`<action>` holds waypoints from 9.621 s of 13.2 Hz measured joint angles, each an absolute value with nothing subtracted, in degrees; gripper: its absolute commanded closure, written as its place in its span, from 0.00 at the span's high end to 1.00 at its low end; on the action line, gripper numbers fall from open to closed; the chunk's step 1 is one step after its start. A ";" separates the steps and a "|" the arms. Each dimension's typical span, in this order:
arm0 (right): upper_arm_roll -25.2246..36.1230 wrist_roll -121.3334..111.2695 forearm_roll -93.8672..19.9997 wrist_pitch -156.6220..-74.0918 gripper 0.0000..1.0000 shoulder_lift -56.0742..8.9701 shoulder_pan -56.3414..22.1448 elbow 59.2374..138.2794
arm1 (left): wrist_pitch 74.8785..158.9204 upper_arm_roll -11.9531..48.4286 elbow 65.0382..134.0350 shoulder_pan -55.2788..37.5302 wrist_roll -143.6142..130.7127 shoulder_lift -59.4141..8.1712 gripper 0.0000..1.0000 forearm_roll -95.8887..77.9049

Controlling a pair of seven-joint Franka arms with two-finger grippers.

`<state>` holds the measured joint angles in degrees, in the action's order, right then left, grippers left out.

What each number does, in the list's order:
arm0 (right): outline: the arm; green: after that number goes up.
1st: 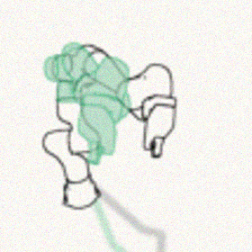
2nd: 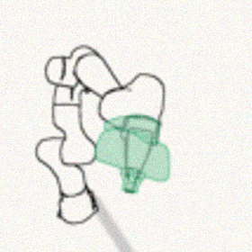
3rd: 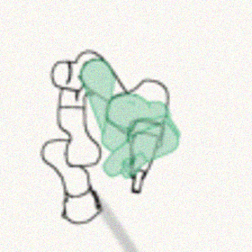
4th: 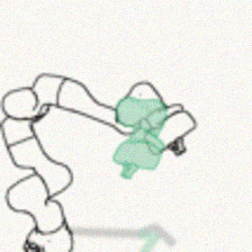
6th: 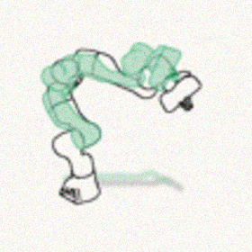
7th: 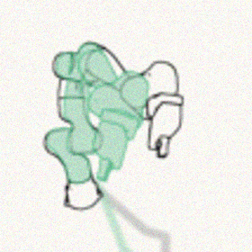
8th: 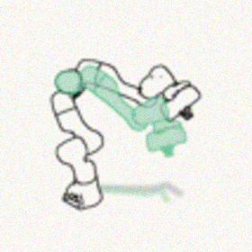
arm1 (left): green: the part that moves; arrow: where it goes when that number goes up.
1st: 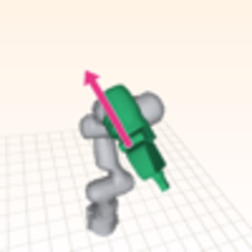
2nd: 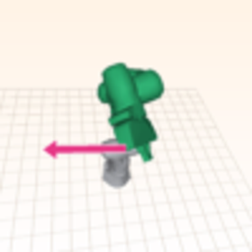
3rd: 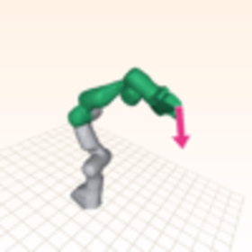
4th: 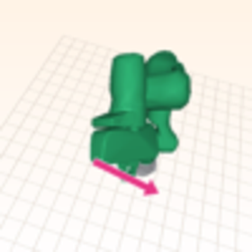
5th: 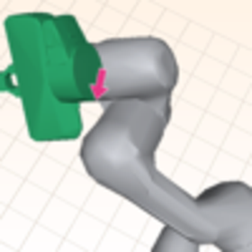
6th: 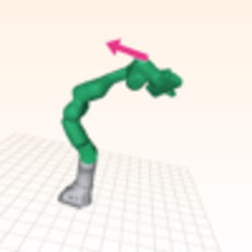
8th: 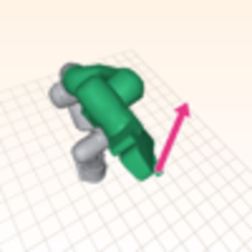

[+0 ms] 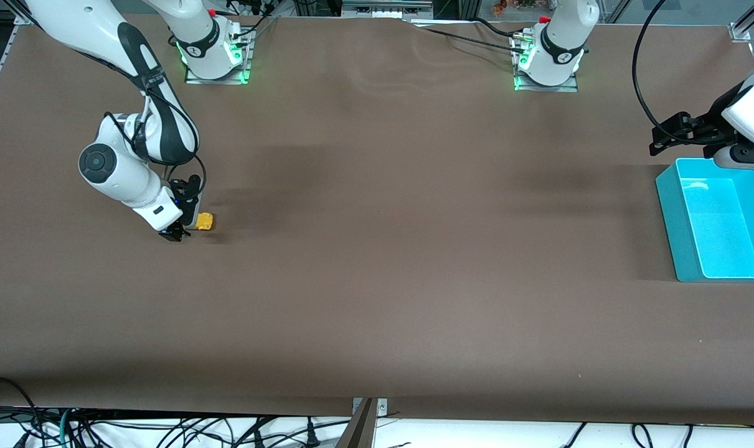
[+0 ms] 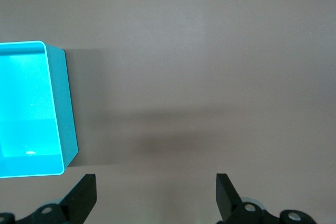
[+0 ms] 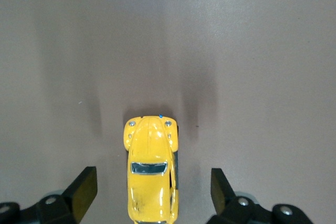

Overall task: Wind and store yellow beetle car
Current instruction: 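Lower the right gripper and close it on the yellow car, then drag the held car backward along the table with the right gripper, then open the right gripper to release the car and raise it away, then move the left gripper down over the car beside the cyan bin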

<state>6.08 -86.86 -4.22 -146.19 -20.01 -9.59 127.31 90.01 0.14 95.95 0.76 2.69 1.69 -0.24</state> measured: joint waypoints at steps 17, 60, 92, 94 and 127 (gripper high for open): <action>3.68 -89.19 -6.20 -149.57 0.40 -22.16 -7.61 128.12 | 90.01 0.14 95.95 0.76 2.69 1.70 1.00 -0.24; 0.38 -116.40 -7.51 -150.53 0.85 -23.52 17.26 126.18 | 90.01 0.14 95.95 0.76 2.69 1.69 1.00 -0.24; -11.48 -53.80 0.20 -112.14 1.00 1.58 10.72 107.84 | 90.01 0.14 95.95 0.77 2.70 1.69 1.00 -0.24; -10.11 -43.72 0.20 -108.69 1.00 3.61 8.99 107.58 | 90.01 0.14 95.95 0.77 2.70 1.69 1.00 -0.24; -3.69 -4.38 -0.15 -96.35 1.00 8.24 -0.16 104.19 | 124.57 -0.20 125.72 16.21 77.47 -7.21 1.00 9.12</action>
